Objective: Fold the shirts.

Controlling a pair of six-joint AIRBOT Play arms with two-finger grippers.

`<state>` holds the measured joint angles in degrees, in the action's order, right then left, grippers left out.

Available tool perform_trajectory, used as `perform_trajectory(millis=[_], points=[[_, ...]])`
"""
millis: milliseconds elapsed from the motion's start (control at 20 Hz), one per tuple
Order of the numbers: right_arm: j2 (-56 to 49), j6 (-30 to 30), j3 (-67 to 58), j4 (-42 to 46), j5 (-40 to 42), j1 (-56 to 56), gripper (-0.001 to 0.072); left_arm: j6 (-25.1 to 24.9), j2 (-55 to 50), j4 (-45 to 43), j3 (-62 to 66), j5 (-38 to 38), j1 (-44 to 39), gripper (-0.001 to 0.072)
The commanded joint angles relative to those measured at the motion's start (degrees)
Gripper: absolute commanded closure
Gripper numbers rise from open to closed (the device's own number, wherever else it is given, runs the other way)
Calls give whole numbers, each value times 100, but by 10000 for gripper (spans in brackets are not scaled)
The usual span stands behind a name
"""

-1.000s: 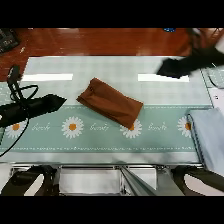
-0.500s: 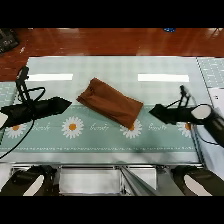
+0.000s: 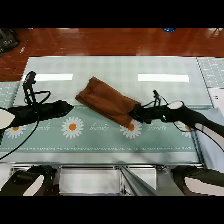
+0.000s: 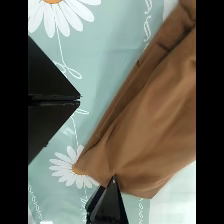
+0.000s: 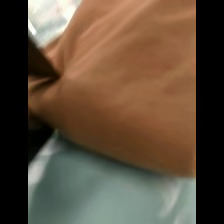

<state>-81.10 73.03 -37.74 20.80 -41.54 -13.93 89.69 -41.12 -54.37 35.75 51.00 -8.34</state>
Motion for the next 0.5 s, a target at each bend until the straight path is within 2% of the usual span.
perform_trajectory(millis=[0, 100, 200, 350, 450], points=[[-621, -450, -1038, -352, -459, -267, 684, 0, -44, 0, -7, 0, -2, 690], [-619, -525, -1788, -127, -667, -267, 687, 0, -46, 0, -7, 2, -2, 690], [-619, 37, -2780, 804, -918, -256, 687, 0, -48, 0, -7, 2, -2, 690], [-619, 1163, -4478, 2745, -1364, -249, 687, 0, -59, 0, -7, 2, -2, 690], [-619, 1410, -5515, 3407, -2044, -114, 687, 0, -59, 0, -7, 2, -4, 690]])
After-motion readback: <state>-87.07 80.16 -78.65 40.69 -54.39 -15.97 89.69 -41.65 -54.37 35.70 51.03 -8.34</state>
